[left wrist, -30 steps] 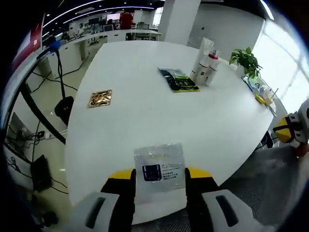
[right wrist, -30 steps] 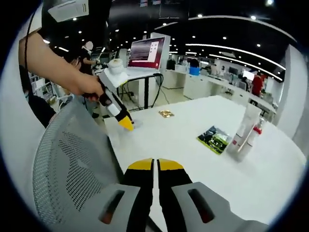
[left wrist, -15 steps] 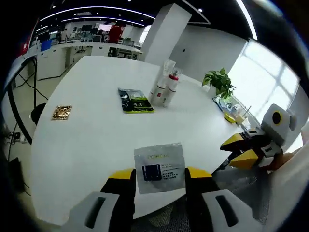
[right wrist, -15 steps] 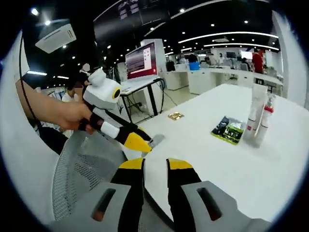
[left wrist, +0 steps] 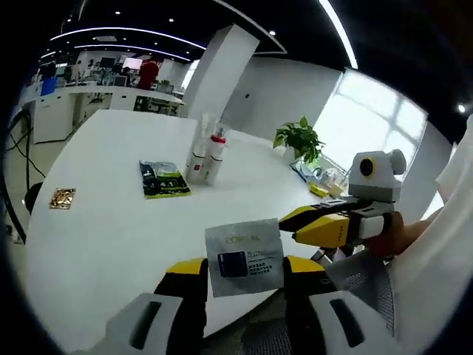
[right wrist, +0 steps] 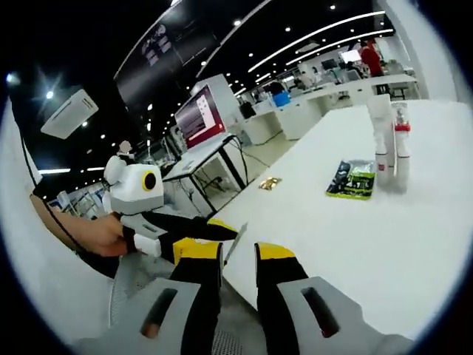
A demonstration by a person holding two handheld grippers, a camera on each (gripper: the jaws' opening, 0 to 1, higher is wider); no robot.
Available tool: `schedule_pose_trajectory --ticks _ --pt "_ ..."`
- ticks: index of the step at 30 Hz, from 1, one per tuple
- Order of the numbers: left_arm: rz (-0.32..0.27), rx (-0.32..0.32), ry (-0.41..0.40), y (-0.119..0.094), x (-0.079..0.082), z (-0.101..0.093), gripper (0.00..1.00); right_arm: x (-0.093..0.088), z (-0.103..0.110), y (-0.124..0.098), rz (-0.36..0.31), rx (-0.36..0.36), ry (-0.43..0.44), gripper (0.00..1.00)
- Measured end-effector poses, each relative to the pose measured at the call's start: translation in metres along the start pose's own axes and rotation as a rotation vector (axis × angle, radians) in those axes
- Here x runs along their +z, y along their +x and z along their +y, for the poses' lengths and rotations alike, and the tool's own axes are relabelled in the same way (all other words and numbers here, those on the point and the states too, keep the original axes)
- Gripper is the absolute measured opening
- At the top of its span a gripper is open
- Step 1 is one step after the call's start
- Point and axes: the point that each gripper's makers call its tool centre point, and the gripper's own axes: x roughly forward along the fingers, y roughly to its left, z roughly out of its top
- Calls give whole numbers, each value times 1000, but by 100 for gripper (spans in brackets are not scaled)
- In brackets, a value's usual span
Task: Arrange the skincare products in the storage area until every visible bottle or jar stands upright without overlapping.
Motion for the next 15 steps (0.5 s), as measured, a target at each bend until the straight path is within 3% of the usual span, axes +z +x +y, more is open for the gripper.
schedule_pose_trajectory --ticks 7,15 --pt "0 -60 73 7 -1 -22 42 -5 3 1 29 12 19 4" --pt "-19 -61 78 12 0 -24 42 -3 4 -5 17 7 18 0"
